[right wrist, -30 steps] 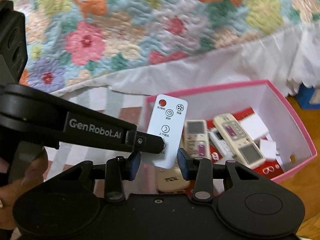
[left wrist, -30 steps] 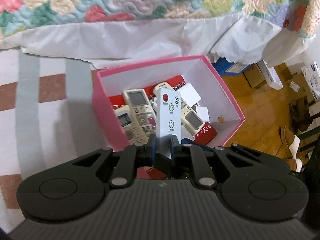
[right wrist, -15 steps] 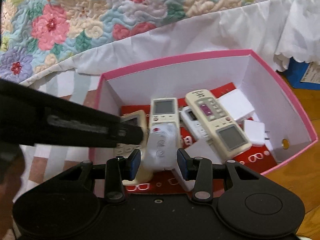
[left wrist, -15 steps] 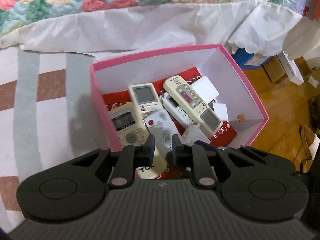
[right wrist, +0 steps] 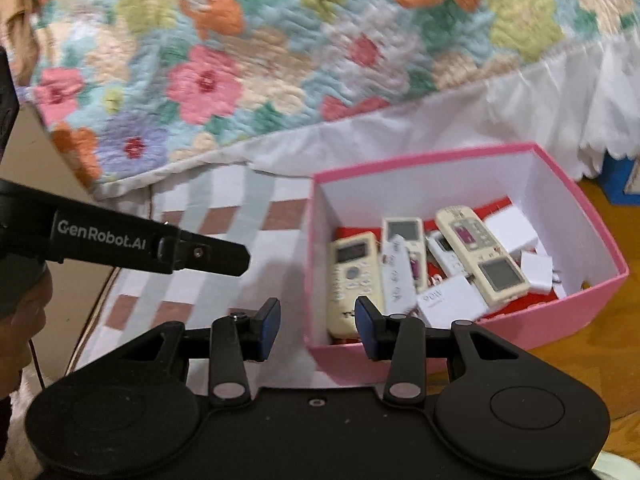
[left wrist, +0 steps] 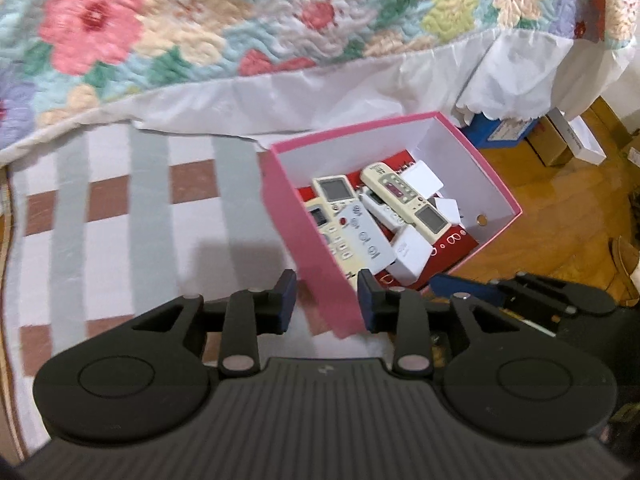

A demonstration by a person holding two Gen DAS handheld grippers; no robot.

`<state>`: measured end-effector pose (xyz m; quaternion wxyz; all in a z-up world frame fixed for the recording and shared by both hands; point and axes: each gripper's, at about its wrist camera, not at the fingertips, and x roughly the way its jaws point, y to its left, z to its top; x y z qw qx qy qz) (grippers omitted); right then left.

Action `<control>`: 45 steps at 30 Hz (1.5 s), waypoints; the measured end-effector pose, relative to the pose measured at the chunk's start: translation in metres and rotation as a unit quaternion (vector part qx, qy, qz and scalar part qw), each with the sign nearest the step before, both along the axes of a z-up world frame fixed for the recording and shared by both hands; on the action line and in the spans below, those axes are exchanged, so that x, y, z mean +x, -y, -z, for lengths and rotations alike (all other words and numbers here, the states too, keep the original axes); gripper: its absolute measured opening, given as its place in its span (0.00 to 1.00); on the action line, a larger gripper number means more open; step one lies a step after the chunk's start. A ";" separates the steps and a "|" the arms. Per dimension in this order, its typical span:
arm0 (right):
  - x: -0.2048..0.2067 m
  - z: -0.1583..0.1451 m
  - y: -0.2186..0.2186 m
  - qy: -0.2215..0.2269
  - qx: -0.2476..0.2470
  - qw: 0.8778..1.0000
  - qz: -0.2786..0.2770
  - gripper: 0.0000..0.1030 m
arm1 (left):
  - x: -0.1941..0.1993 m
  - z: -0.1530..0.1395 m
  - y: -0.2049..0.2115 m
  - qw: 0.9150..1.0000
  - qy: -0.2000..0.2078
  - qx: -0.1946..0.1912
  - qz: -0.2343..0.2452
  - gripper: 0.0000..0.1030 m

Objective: Organize rigid objects

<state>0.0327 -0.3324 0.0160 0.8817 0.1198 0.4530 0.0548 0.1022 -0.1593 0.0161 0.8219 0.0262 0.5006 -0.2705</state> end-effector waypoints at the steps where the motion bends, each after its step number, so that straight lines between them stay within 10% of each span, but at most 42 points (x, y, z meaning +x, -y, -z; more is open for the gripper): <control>1: -0.002 -0.006 -0.001 0.005 -0.001 1.000 -0.003 0.45 | -0.007 -0.006 -0.007 1.000 0.006 0.000 -0.006 0.34; 31: -0.036 -0.061 -0.046 0.017 -0.063 0.997 -0.029 0.60 | -0.065 -0.017 -0.088 0.991 0.003 0.055 -0.125 0.53; 40: -0.041 -0.065 -0.044 0.019 -0.091 0.996 -0.008 0.94 | -0.070 -0.020 -0.094 0.987 0.009 0.063 -0.147 0.77; 45: -0.039 -0.066 -0.049 0.001 -0.147 0.989 0.001 0.94 | -0.073 -0.023 -0.095 0.986 0.017 0.070 -0.150 0.90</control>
